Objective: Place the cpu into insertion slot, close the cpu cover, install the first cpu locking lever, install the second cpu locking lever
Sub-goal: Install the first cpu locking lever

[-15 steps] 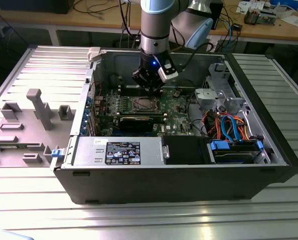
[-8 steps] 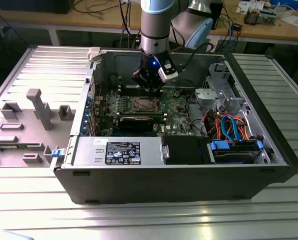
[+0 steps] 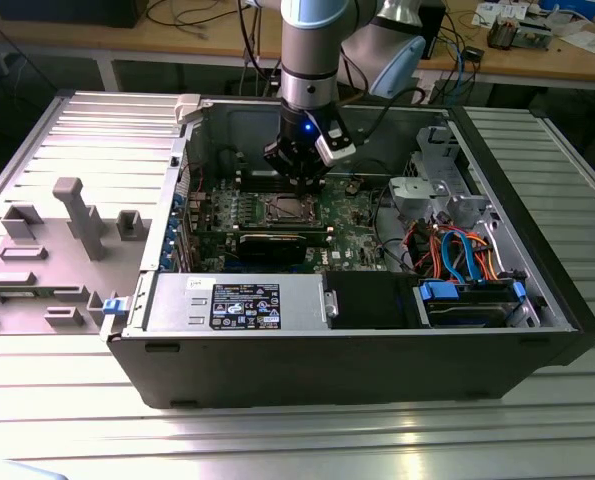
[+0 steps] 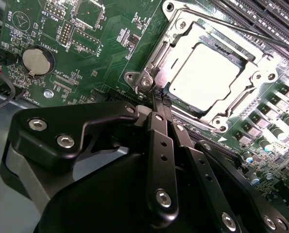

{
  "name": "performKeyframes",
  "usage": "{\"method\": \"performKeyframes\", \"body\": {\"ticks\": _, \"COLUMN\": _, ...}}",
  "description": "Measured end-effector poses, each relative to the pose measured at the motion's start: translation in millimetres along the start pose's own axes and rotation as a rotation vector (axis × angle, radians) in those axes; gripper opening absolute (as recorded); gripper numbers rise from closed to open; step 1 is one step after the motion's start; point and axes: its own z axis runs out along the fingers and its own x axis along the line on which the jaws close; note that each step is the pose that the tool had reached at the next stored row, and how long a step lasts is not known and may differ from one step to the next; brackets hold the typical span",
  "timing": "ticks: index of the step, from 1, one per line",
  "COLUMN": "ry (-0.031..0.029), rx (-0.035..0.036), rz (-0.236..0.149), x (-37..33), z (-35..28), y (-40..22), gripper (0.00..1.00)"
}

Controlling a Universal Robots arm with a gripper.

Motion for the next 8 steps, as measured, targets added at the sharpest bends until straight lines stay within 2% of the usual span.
{"method": "performKeyframes", "body": {"ticks": 3, "ry": 0.0001, "rx": -0.0044, "rz": 0.000, "x": -0.2, "z": 1.3, "y": -0.1, "gripper": 0.11}}
{"method": "performKeyframes", "body": {"ticks": 6, "ry": 0.0000, "rx": -0.0210, "rz": 0.000, "x": -0.1, "z": 1.4, "y": 0.0, "gripper": 0.11}}
{"method": "performKeyframes", "body": {"ticks": 8, "ry": -0.0001, "rx": -0.0221, "rz": 0.000, "x": -0.1, "z": 1.3, "y": 0.2, "gripper": 0.11}}
